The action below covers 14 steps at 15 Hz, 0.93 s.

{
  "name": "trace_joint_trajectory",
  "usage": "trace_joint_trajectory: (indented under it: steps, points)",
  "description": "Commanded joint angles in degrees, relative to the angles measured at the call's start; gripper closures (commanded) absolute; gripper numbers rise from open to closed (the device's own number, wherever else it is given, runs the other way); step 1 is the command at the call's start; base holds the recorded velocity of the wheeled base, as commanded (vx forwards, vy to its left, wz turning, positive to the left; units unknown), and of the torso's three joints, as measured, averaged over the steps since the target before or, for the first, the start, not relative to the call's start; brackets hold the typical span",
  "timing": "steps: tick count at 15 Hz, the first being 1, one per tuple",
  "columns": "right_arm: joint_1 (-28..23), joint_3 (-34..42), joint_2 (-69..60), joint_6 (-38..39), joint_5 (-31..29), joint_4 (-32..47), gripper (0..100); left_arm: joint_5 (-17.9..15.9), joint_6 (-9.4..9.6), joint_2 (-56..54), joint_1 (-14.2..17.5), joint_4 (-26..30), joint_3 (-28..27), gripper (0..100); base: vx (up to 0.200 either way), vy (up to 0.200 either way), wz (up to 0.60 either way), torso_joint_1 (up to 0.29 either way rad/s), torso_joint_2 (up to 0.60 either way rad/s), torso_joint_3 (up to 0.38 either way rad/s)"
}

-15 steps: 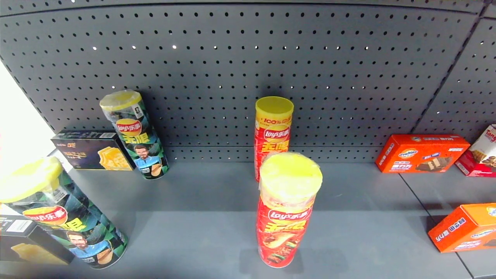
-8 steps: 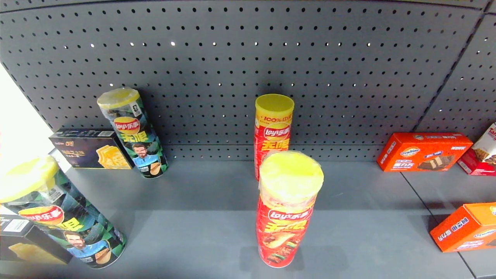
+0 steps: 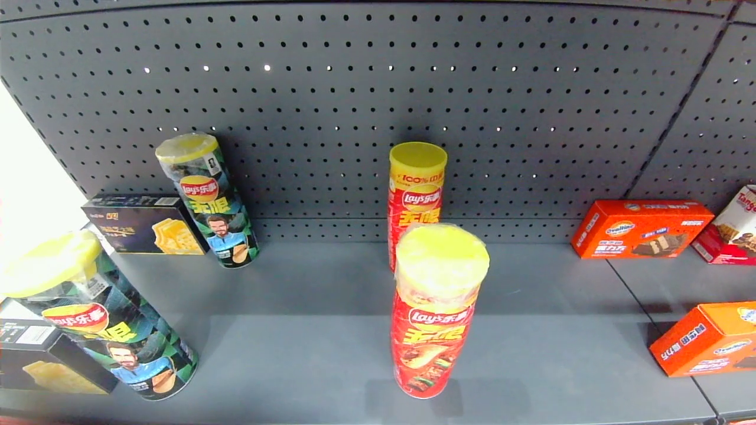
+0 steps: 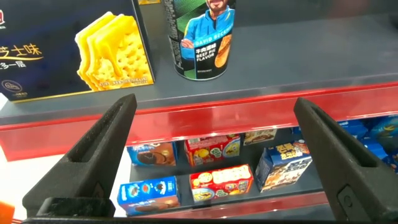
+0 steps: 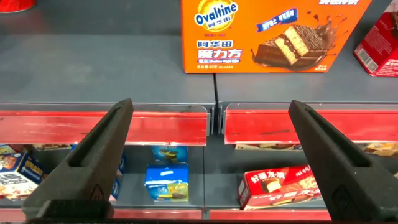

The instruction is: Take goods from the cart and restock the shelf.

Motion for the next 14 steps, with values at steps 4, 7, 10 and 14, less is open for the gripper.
trace_joint_trajectory:
  steps: [4,7,10,14]
  points:
    - [-0.03,0.0,0.07,-0.02,0.02,-0.02,0,0.13,-0.12,0.07,0.0,-0.01,0.0,0,0.0,0.0,0.0,0.0,0.0,0.0]
    - [-0.03,0.0,0.07,-0.02,0.02,-0.02,0,0.05,-0.12,0.07,0.0,-0.01,0.0,0,0.0,-0.133,0.0,0.003,0.0,0.003]
    - [-0.03,0.0,0.07,-0.02,0.02,-0.02,0,0.05,-0.12,0.07,0.0,-0.01,0.0,0,0.0,0.0,0.0,0.0,0.0,0.0]
    - [-0.03,0.0,0.07,-0.02,0.02,-0.02,0,0.05,-0.03,0.07,0.0,-0.01,0.0,0,0.0,0.0,0.0,0.0,0.0,0.0]
